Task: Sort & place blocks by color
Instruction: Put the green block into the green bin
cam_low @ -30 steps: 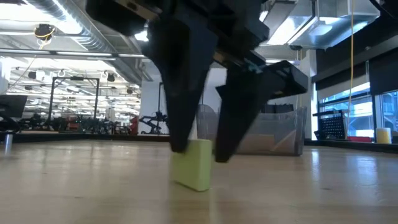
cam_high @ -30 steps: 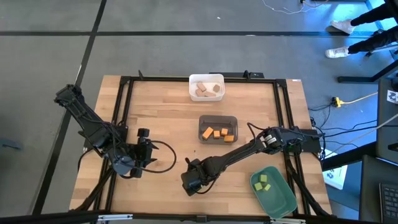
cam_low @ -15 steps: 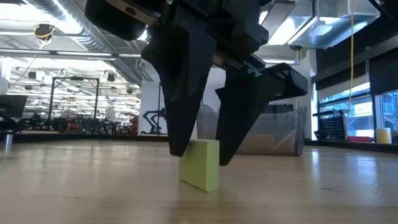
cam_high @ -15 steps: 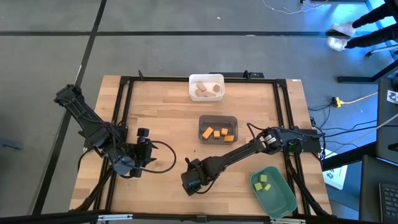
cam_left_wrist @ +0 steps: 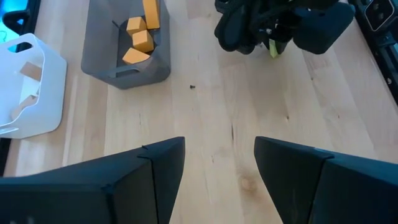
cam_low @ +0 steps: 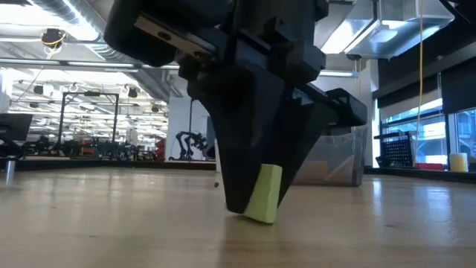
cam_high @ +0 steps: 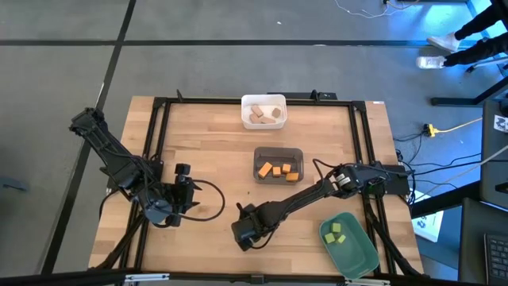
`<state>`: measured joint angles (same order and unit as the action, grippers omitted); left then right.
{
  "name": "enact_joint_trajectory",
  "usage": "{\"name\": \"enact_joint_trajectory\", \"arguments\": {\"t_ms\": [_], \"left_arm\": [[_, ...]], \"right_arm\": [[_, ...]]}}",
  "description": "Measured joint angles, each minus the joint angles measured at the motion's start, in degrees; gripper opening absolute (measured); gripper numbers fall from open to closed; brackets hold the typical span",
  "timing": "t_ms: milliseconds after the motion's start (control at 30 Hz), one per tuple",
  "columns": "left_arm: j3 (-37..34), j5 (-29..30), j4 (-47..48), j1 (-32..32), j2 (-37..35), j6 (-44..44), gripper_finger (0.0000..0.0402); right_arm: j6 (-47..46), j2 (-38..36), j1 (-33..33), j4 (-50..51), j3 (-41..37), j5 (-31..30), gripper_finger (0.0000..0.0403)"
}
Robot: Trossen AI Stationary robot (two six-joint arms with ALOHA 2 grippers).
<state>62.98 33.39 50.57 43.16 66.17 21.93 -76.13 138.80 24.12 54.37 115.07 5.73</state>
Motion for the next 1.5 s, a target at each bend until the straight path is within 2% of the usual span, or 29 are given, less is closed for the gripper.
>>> {"name": "enact_joint_trajectory", "arguments": {"t_ms": [67,267,400,567,600,700,800,933,1067,1233,1400,1500], "left_arm": [[0.00,-0.10,0.04,0.00,0.00,-0.01,0.0186],[0.00,-1.40,0.14,0.02,0.00,-0.02,0.0186],[0.00,-1.38,0.16,0.00,0.00,-0.30,0.0186],[0.00,-1.38,0.17,0.28,0.00,-3.16,0.0186],[0.00,-1.38,0.17,0.43,0.00,-3.97,0.0187],[0.00,-1.38,0.20,0.95,0.00,-5.56,0.0187],[0.00,-1.38,0.20,1.20,0.00,-5.60,0.0187],[0.00,-1.35,-0.11,1.20,0.02,-5.57,0.0187],[0.00,-1.33,-0.20,1.18,0.02,-5.55,0.0186],[0.00,-1.36,-0.33,1.18,0.02,-5.44,0.0186],[0.00,-1.33,-0.46,1.18,0.02,-4.09,0.0186],[0.00,-1.33,-0.49,1.14,0.02,-3.78,0.0186]], "right_arm": [[2.14,0.00,0.04,-0.11,0.02,-0.08,0.0071],[6.10,0.30,-0.06,3.49,2.10,-0.25,0.0071],[6.18,0.60,-0.33,11.11,8.10,-0.59,0.0071],[5.95,0.39,-0.08,24.71,19.65,-4.64,0.0071],[5.78,-0.48,0.08,26.07,19.94,-5.58,0.0071],[1.42,-6.22,1.13,28.38,16.31,-7.34,0.0071],[-4.14,-9.90,3.34,35.94,16.45,-8.71,0.0071],[-8.16,-14.68,6.63,35.74,16.37,-13.48,0.0071],[-11.07,-18.21,9.90,35.91,13.88,-13.93,0.0071],[-18.02,-21.55,14.73,35.82,7.83,-9.53,0.0071],[-28.85,-25.79,18.79,35.53,-3.77,-5.09,0.0071],[-33.08,-28.59,20.86,35.74,-10.74,0.05,0.0071]]}}
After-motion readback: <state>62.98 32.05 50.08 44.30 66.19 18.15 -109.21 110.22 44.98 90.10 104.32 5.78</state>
